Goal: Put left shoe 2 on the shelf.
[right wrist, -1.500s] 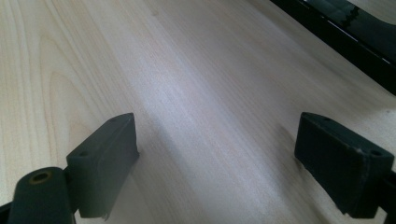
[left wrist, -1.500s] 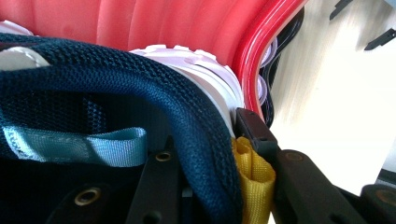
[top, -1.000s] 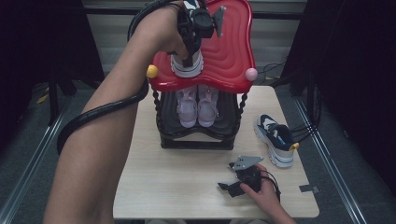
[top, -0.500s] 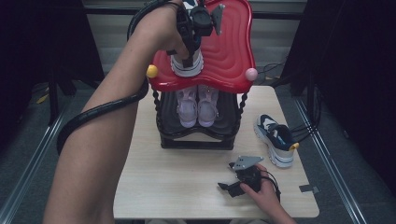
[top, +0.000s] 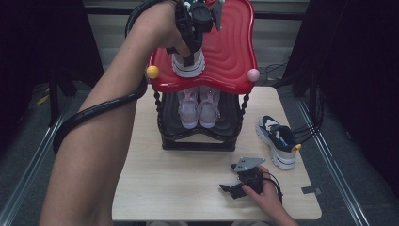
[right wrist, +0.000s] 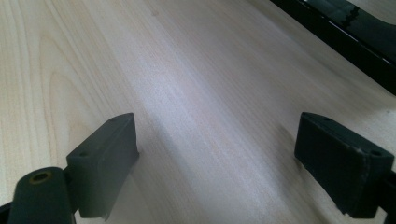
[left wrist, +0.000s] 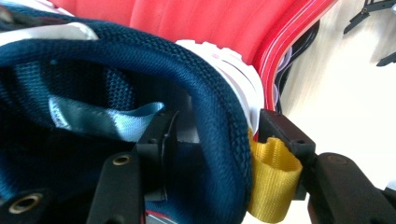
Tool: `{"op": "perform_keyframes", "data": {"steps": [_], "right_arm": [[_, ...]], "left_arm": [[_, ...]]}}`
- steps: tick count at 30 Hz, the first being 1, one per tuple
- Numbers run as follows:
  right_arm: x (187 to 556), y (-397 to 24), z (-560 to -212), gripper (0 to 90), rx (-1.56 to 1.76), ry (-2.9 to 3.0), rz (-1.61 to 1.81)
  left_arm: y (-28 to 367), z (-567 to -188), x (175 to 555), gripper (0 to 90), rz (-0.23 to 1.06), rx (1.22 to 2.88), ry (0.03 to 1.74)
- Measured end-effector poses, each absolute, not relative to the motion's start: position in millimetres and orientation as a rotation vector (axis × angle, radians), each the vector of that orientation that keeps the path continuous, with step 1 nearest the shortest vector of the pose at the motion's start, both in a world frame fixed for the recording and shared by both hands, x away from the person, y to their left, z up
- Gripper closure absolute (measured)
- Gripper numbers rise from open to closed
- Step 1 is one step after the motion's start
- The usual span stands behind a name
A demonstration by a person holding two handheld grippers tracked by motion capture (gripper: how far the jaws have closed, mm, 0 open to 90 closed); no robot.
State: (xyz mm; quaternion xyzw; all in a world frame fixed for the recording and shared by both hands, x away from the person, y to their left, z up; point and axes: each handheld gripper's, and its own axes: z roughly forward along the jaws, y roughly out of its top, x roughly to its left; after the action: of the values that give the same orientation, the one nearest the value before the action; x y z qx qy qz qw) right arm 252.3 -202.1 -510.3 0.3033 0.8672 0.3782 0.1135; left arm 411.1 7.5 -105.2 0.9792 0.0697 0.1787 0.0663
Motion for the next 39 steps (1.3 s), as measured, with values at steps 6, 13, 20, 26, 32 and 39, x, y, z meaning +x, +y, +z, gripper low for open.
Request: {"op": "perform_keyframes", "data": {"steps": [6, 13, 20, 26, 32, 39], "right_arm": [[252, -202, -510, 12.5, 0.889, 2.543, 1.109], [252, -202, -510, 12.5, 0.890, 2.544, 1.109], [252, -202, -510, 12.5, 0.890, 2.543, 1.109], [252, -202, -510, 12.5, 0.889, 2.543, 1.109], [252, -202, -510, 12.6, 0.890, 2.544, 1.109], [252, -202, -510, 12.6, 0.882, 2.544, 1.109]], "left_arm": [[9, -99, 409, 42.0, 0.542, 2.927, 0.232], [11, -96, 407, 36.6, 0.528, 2.919, 0.265], [13, -95, 406, 34.6, 0.519, 2.905, 0.303], [14, -96, 406, 32.3, 0.506, 2.893, 0.325], [14, -95, 405, 30.5, 0.486, 2.889, 0.344], [17, -92, 403, 28.6, 0.467, 2.877, 0.364]]}}
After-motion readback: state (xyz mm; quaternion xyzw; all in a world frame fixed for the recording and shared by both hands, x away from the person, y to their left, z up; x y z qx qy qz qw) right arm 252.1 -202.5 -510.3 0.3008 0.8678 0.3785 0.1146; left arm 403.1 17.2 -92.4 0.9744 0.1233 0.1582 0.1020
